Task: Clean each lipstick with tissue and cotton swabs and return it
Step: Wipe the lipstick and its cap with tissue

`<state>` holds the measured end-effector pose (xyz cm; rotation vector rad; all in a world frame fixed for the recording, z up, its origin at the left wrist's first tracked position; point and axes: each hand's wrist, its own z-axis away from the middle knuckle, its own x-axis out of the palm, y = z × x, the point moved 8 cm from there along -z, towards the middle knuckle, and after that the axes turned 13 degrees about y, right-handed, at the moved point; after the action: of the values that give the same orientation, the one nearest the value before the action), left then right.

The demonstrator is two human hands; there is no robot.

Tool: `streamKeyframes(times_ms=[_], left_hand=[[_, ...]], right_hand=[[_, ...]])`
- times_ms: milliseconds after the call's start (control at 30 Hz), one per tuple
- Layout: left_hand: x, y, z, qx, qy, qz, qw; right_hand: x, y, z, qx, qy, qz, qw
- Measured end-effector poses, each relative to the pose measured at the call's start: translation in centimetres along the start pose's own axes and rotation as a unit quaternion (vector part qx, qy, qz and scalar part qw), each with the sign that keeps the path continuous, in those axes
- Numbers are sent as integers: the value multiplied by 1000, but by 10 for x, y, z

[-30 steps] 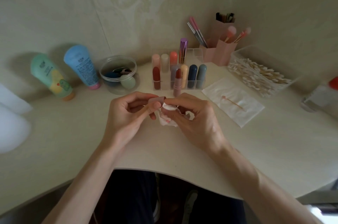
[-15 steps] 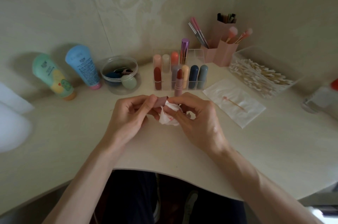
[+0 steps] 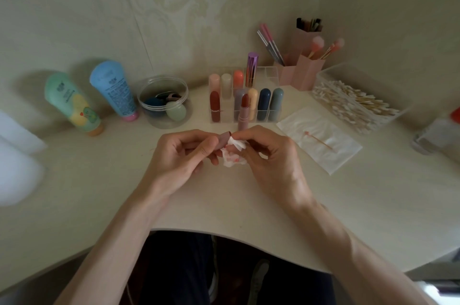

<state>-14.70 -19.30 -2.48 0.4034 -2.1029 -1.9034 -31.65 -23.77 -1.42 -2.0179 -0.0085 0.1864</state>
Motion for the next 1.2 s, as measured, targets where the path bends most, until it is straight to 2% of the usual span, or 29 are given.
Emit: streamKeyframes(times_ms=[133, 300, 467, 800, 1000, 1200], left_hand=[[0, 2, 0, 40, 2, -11, 999], [-2, 7, 1, 92, 40, -37, 994], [2, -1, 2, 23, 8, -31, 999], [1, -3, 1, 9, 14, -19, 1000], [4, -6, 3, -31, -18, -15, 999], [1, 3, 0, 60, 4, -40, 997]], right_hand=[[1, 3, 1, 29, -4, -25, 999], [3, 0, 2, 39, -12, -56, 998], [1, 2, 2, 37, 4, -43, 998], [7, 1, 4, 51, -49, -36, 997], [7, -8, 4, 0, -46, 6, 999], [9, -7, 6, -1, -46, 13, 999]])
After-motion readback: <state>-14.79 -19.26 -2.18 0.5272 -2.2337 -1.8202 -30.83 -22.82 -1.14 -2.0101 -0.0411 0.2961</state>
